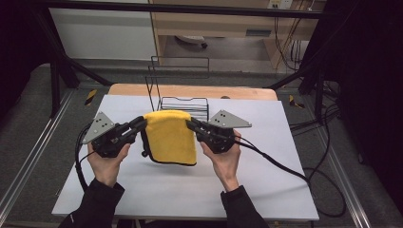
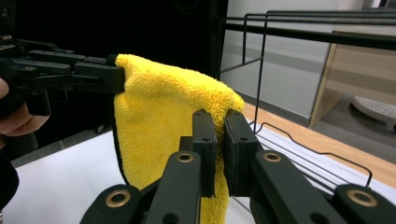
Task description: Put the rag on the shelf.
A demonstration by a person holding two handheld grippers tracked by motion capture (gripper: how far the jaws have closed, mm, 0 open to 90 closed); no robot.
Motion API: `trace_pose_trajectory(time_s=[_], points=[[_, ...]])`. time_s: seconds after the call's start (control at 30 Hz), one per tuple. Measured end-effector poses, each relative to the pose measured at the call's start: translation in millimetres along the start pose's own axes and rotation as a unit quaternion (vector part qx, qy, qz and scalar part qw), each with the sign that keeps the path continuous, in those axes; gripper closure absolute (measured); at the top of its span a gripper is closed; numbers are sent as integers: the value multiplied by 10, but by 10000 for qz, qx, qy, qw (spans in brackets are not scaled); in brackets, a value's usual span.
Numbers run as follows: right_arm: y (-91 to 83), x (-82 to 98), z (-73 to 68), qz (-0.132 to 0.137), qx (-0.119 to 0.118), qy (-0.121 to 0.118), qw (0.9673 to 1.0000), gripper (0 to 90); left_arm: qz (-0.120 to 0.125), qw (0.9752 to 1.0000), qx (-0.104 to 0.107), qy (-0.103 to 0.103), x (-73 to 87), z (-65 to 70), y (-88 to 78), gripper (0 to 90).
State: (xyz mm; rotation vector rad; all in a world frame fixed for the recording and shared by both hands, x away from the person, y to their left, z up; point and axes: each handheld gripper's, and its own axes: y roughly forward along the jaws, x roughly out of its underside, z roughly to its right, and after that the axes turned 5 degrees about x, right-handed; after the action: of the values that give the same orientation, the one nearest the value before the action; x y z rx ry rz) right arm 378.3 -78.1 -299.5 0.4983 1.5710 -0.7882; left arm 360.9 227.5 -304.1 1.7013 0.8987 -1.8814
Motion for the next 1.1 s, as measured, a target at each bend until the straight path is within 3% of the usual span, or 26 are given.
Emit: trace_pose_trajectory(time_s=[0.7, 1.1], points=[[-105, -266, 11, 440, 176, -121, 9988, 846, 354, 9994, 4, 70, -299, -2, 46, 792], [-137, -490, 87, 670, 339, -200, 9970, 846, 583, 9982, 15, 97, -539, -10, 110, 792]])
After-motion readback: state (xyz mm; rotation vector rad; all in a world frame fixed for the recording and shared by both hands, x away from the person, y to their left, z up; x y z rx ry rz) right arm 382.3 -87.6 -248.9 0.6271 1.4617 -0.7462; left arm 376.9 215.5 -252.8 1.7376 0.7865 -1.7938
